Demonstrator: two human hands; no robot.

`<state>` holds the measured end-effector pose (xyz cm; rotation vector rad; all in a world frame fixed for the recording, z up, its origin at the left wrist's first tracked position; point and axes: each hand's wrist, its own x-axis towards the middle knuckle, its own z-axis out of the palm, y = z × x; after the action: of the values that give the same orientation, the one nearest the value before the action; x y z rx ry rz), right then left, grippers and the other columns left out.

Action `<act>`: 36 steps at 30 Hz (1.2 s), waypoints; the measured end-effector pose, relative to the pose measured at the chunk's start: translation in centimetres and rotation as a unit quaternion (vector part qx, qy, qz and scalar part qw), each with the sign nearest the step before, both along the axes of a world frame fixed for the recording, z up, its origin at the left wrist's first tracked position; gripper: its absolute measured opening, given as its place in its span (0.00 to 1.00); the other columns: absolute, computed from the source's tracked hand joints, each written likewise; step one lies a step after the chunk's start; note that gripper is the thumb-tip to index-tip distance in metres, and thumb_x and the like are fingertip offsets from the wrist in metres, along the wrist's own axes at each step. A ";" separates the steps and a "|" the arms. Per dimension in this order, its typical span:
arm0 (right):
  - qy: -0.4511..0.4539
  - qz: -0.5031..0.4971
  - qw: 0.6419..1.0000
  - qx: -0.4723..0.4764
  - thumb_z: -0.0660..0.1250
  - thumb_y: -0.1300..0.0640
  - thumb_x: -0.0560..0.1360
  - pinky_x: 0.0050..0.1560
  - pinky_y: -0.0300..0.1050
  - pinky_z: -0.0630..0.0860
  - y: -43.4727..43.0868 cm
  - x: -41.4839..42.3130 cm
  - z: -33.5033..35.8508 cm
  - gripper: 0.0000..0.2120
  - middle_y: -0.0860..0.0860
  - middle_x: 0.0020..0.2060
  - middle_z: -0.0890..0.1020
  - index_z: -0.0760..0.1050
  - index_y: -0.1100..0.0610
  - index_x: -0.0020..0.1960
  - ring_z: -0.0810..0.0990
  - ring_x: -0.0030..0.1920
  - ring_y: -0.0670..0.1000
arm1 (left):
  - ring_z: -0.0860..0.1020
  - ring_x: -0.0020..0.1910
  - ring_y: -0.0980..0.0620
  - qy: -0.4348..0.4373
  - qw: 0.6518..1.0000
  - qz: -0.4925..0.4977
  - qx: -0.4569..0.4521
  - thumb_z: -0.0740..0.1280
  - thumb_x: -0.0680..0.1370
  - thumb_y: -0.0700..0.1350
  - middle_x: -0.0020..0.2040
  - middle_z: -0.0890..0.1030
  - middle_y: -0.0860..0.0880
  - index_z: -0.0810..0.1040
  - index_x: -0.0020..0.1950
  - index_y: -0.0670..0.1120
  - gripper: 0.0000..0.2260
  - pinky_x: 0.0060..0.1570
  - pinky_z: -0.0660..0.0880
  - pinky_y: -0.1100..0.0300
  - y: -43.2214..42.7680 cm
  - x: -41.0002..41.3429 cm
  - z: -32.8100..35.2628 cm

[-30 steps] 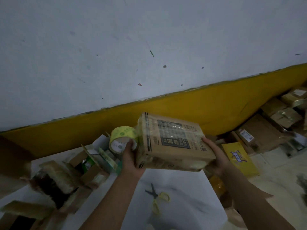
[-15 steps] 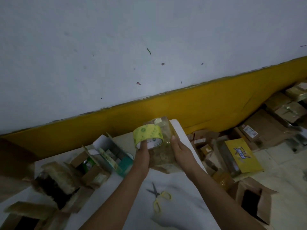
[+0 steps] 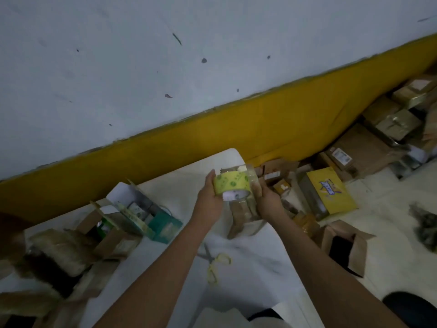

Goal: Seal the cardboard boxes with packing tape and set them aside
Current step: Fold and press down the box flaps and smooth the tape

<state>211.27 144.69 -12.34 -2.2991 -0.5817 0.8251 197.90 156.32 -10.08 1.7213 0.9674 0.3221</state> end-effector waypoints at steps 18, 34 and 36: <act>-0.175 0.058 0.976 -0.114 0.54 0.45 0.82 0.61 0.56 0.69 1.8 -0.6 1.8 0.36 0.66 0.74 0.60 0.43 0.65 0.79 0.68 0.69 0.65 | 0.75 0.45 0.40 0.232 0.913 -0.112 0.315 0.64 0.69 0.30 0.48 0.75 0.40 0.73 0.54 0.39 0.14 0.37 0.71 0.51 -1.0 -3.8 -9.6; -0.283 0.382 0.866 -0.152 0.65 0.34 0.73 0.76 0.63 0.43 6.3 -2.9 3.3 0.53 0.57 0.79 0.42 0.35 0.59 0.79 0.44 0.78 0.59 | 0.78 0.48 0.52 0.180 0.962 -0.146 -0.144 0.69 0.77 0.56 0.55 0.78 0.47 0.69 0.63 0.46 0.21 0.40 0.73 0.62 -0.4 -8.5 -9.2; -0.325 0.368 0.859 -0.144 0.62 0.38 0.77 0.75 0.64 0.42 6.1 -3.9 3.1 0.46 0.59 0.79 0.41 0.40 0.59 0.80 0.41 0.78 0.60 | 0.76 0.50 0.51 0.196 0.962 -0.132 -0.141 0.65 0.78 0.58 0.56 0.77 0.47 0.70 0.64 0.46 0.21 0.42 0.71 0.63 -0.1 -8.1 -8.6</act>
<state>207.39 150.80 -9.22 -2.6310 -1.8308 0.4257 189.77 156.19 -18.67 1.6507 0.9922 -0.3298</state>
